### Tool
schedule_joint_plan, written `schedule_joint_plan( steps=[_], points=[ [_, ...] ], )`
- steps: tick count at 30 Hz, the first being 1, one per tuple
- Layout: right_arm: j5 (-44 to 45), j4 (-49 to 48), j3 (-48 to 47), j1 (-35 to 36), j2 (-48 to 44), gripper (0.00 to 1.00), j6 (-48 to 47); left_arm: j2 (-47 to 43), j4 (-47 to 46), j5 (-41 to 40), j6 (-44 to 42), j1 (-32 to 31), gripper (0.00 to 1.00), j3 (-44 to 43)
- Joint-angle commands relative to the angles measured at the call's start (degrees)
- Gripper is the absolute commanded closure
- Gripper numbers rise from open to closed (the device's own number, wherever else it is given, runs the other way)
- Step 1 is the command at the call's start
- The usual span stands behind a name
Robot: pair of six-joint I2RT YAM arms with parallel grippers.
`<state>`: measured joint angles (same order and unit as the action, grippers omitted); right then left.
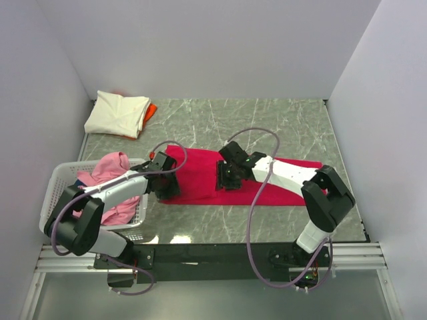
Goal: Fold and stack the t-shirts
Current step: Fold the tshirt
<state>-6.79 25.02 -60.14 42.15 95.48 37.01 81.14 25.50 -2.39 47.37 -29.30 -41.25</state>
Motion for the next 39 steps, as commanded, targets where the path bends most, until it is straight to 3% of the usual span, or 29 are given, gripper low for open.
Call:
schedule_joint_plan(
  steps=[1,6,8,12,25,32,39],
  points=[
    [6.7,2.7,-1.6,-3.1,-6.3,0.51,0.2,-4.0,2.9,-0.1,-2.1,0.3,0.47,-1.4],
    [6.2,1.1,4.3,-13.7,-12.4,0.5,0.2,-1.2,6.7,2.6,-4.0,1.8,0.31,-15.8],
    [6.4,1.4,5.8,-19.3,-14.9,0.49,-1.3,2.2,7.6,3.4,-5.2,2.9,0.3,-22.2],
    [6.2,1.5,7.5,-28.6,-17.8,0.48,-4.5,7.5,7.3,5.2,-6.8,9.6,0.23,-29.0],
    [4.6,0.8,6.0,-54.3,-16.7,0.47,-14.7,30.7,4.9,7.0,-9.9,19.3,0.24,-43.6],
    [4.4,0.8,2.0,-60.4,-9.6,0.47,-17.0,37.1,3.0,10.1,-9.1,21.6,0.27,-47.9],
    [6.3,0.9,-1.6,-61.7,-4.1,0.46,-17.0,41.5,2.3,13.0,-7.7,21.8,0.34,-50.5]
  ],
)
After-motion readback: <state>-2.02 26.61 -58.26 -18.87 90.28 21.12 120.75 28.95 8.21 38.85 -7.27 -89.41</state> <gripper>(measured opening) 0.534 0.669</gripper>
